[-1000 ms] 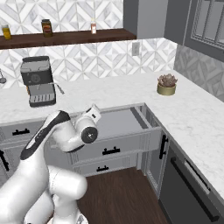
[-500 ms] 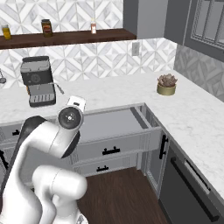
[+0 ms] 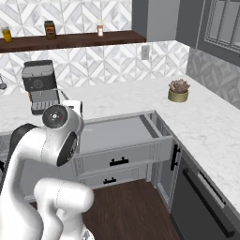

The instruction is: Take a straw from the drawer in front and place it inside the glass cup on the dining counter.

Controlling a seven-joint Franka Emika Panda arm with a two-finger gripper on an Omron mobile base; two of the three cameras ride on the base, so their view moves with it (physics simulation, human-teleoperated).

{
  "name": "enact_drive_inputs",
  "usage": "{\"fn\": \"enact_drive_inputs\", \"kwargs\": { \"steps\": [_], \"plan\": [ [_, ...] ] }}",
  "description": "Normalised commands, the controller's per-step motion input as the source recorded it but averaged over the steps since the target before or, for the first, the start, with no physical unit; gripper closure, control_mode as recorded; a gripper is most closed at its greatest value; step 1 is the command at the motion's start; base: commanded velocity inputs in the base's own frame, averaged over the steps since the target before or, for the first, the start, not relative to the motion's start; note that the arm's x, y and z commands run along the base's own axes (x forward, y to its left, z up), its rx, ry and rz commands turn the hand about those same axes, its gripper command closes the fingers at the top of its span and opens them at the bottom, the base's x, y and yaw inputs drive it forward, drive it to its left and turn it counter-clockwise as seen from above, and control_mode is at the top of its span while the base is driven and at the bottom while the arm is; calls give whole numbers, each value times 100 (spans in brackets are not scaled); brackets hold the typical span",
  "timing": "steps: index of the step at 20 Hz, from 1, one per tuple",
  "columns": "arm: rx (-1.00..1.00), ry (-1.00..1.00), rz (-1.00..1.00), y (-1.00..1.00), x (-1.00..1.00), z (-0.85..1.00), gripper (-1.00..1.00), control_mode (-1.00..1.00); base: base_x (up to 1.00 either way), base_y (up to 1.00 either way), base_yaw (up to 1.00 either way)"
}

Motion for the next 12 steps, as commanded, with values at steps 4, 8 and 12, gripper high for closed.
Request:
{"fn": "enact_drive_inputs", "kwargs": {
  "steps": [4,8,12],
  "plan": [
    [1,-17,0,0,-20,-23,100,-100,0,0,0],
    [0,-12,0,0,-13,-19,100,-100,0,0,0],
    [0,-7,0,0,-10,-6,100,100,-22,0,-2]
  ]
}}
